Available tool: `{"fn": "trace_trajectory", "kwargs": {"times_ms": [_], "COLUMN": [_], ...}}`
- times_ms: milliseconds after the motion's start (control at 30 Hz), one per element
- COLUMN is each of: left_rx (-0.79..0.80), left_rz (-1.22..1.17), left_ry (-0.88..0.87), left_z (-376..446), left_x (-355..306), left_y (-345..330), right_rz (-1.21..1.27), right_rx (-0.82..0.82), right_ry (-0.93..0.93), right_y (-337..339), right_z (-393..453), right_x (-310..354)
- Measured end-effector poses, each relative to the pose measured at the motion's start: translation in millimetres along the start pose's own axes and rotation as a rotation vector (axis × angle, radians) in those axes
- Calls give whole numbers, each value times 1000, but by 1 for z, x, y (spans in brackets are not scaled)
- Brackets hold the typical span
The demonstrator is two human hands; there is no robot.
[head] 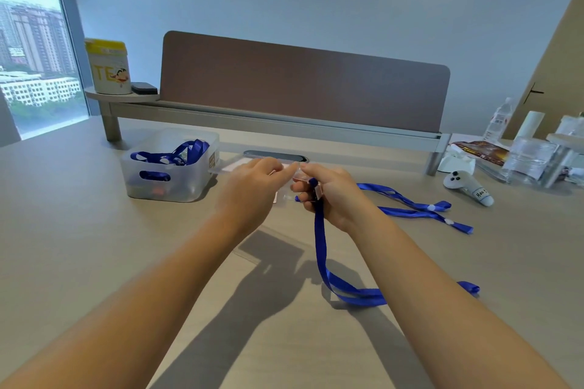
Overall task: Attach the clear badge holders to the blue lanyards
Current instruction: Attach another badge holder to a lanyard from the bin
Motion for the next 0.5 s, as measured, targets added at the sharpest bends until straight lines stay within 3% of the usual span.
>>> {"fn": "trace_trajectory", "kwargs": {"times_ms": [233,400,500], "left_rx": [17,266,184], "left_rz": [8,-601,-928], "left_ry": [-16,349,497], "left_z": [-3,-5,-3], "left_x": [-2,11,17], "left_y": [-1,-23,-19], "right_rz": [-85,-160,-215], "right_rx": [-9,-23,-6], "right_ry": [38,118,179], "right_y": [0,2,-2], "right_z": [2,5,4], "right_x": [3,9,14]}}
Point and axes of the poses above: each hand's wrist, its own z-axis towards the middle knuckle, its own y-axis out of the back of the hand, x = y × z, the point moved 10 cm from there along z, towards the middle knuckle, and after that the axes turned 1 degree about -z, right-handed, at the moved point
